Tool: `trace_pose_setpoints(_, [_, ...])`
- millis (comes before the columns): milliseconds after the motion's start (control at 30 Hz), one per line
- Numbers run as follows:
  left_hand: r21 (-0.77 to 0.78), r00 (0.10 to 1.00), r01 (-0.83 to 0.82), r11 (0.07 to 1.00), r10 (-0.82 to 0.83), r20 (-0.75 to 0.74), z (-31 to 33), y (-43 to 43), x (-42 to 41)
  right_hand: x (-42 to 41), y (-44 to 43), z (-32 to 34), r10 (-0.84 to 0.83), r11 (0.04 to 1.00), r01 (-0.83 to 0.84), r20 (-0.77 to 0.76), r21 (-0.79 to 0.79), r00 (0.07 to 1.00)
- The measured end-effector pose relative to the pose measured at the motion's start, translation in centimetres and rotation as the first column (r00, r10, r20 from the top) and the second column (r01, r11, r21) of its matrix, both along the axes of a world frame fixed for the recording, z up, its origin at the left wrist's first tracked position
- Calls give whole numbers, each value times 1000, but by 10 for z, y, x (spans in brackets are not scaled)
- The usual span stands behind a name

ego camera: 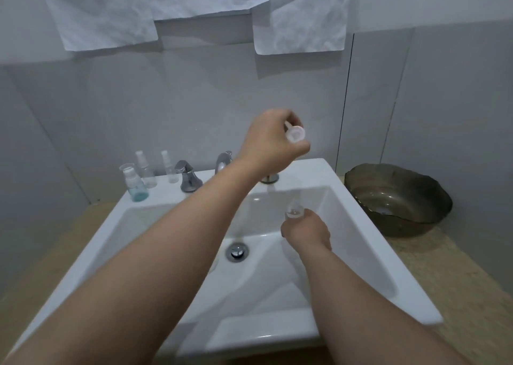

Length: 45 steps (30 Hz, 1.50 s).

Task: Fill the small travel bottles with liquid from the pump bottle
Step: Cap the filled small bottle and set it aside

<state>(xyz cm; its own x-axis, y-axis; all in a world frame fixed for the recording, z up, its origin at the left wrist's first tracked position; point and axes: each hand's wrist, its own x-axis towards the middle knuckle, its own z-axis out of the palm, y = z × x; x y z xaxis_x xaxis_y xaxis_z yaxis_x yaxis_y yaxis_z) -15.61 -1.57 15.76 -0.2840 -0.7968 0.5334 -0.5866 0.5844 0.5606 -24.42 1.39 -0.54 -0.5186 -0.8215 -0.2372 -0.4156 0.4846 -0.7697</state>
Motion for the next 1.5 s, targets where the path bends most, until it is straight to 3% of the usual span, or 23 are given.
trace_pose_setpoints(100, [146, 975, 8, 989, 25, -220, -16, 35, 37, 5, -5, 1, 39, 999, -38, -17, 18, 999])
trace_pose_setpoints(200, [311, 915, 235, 921, -102, -390, -52, 52, 54, 7, -4, 3, 93, 995, -92, -23, 49, 995])
trace_pose_setpoints(267, [343, 902, 249, 906, -89, -422, -79, 56, 59, 10, -2, 3, 139, 987, -137, -23, 80, 990])
trace_pose_setpoints(500, [226, 988, 130, 965, -108, -109, -127, 40, 67, 11, 4, 3, 226, 970, -221, -40, 101, 973])
trace_pose_setpoints(633, [198, 999, 9, 980, -17, 41, -140, 28, 73, 10, 8, 0, 269, 961, -266, -29, 74, 963])
trace_pose_setpoints(900, [292, 989, -12, 956, 55, -139, -137, 24, 77, 13, 9, 0, 335, 940, -330, -52, 85, 941])
trace_pose_setpoints(1167, [213, 998, 10, 977, 4, -68, -136, 25, 77, 15, 12, 1, 407, 913, -403, -65, 65, 911])
trace_pose_setpoints(1500, [222, 997, 22, 975, -4, -82, -139, 22, 78, 21, 15, 2, 503, 864, -500, -55, 60, 863])
